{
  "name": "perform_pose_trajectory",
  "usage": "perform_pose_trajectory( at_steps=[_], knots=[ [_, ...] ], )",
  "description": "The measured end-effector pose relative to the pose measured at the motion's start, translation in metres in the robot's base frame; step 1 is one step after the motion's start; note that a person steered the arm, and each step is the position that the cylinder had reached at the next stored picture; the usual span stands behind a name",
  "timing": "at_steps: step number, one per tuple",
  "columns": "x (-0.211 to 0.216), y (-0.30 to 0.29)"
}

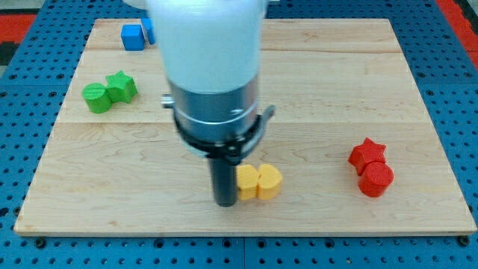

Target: Place the yellow blocks at left side of the red blocks

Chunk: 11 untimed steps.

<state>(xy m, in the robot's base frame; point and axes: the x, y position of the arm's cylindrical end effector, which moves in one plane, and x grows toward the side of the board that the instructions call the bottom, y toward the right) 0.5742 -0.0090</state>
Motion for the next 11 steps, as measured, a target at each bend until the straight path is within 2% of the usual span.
perform_pose_trajectory(
  at_steps=[2,3,5,8,9,11],
  knots=[
    [-0.001,0.047],
    [0.004,0.045],
    [0.01,-0.038],
    [-0.015,-0.036],
    [-0.032,-0.006],
    [-0.032,0.074]
  ],
)
